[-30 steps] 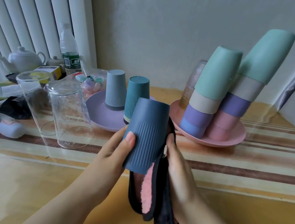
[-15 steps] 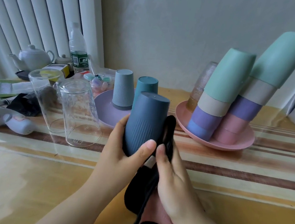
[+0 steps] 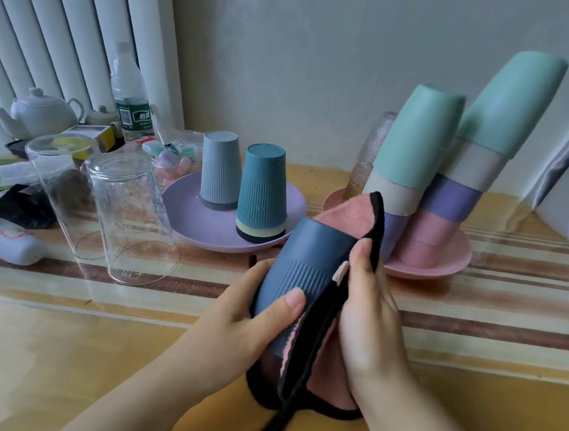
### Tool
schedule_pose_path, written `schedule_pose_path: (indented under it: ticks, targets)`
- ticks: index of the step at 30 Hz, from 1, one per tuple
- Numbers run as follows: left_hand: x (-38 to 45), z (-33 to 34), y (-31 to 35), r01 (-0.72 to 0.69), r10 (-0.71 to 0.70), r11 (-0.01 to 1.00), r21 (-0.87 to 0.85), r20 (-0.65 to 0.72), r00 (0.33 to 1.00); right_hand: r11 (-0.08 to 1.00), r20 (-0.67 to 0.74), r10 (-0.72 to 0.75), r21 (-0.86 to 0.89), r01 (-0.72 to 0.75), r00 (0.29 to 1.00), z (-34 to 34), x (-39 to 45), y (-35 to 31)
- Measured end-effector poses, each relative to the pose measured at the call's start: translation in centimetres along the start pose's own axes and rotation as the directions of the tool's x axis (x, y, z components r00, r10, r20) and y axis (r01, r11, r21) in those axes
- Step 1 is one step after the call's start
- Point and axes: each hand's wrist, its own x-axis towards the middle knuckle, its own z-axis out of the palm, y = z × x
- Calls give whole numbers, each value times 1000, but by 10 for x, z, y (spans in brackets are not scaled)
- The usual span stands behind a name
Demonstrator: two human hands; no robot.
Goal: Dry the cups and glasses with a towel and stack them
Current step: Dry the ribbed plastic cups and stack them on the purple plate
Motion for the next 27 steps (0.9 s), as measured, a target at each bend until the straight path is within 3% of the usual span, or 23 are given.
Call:
schedule_pose_path:
  ticks: [4,10,15,19,22,27]
  targets:
    - [-1,-5,7,2,-22,976,-216,-89,996,979,139,174,-128,-156,975,7,-10,12]
    - [4,-18,1,-8,-62,935,-356,-183,981,966,202,152,-235,-103,968,15,-13,26]
    - [10,-27,-5,-18,-44,980,-196,-307,951,983,197,132,-155,-102,971,19,-15,22]
    - [13,-27,-7,-128,105,991,-40,-366,925,967,145,138,-233,-102,980,15,-14,22]
    - [12,-26,-7,-134,159,987,92,-365,917,961,157,52,-275,-7,986,17,-15,21]
    - [10,-24,-10,-57,93,991,120,-327,940,943,311,-86,-281,177,947,25,-21,18]
